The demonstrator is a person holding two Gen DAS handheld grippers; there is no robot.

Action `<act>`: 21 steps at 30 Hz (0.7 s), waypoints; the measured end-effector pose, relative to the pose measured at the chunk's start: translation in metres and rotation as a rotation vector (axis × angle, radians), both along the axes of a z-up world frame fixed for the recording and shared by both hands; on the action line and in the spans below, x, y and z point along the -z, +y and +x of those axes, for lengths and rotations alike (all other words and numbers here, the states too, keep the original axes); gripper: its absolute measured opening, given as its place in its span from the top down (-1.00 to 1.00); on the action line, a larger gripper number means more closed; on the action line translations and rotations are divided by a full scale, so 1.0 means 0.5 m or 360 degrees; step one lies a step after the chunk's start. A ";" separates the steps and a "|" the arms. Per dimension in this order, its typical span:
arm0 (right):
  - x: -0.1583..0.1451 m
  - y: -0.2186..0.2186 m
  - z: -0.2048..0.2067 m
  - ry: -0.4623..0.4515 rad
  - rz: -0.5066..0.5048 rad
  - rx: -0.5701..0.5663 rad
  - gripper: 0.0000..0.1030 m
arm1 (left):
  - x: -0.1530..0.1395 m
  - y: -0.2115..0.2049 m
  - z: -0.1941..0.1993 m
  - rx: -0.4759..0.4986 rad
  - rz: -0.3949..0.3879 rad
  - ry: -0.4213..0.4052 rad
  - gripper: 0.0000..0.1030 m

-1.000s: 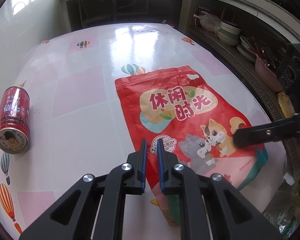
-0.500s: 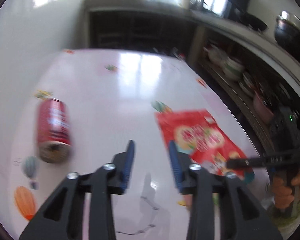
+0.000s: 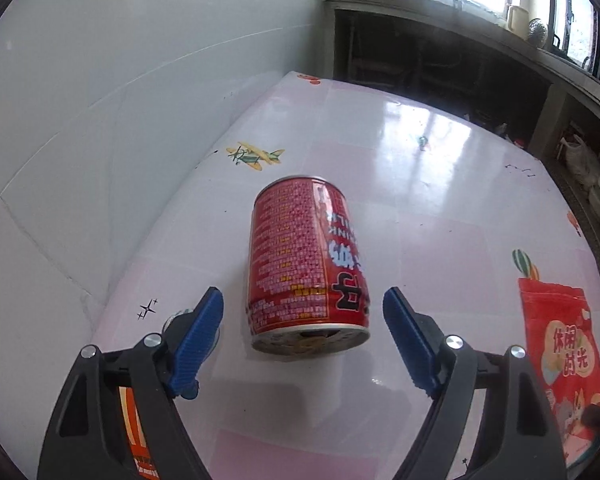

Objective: Collect trash
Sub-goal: 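Grasp the red can with the left tool while right holds the bag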

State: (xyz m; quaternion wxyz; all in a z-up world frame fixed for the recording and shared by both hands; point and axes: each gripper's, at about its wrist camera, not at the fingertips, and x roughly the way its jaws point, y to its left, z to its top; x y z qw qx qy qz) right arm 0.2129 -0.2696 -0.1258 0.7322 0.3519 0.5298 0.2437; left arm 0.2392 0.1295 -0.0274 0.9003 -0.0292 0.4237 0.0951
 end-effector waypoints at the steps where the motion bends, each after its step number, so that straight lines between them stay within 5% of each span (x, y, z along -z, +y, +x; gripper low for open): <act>1: 0.000 -0.002 0.000 0.0000 0.0002 0.0004 0.86 | 0.002 0.001 -0.001 0.0000 0.0001 -0.0010 -0.34; 13: -0.014 -0.012 -0.015 -0.0016 -0.0047 0.0057 0.85 | -0.075 -0.023 -0.112 0.0316 0.0134 -0.0063 -0.22; 21: -0.037 -0.021 -0.053 -0.0038 -0.0077 0.0106 0.86 | -0.094 -0.063 -0.183 0.0570 -0.0089 0.0024 -0.18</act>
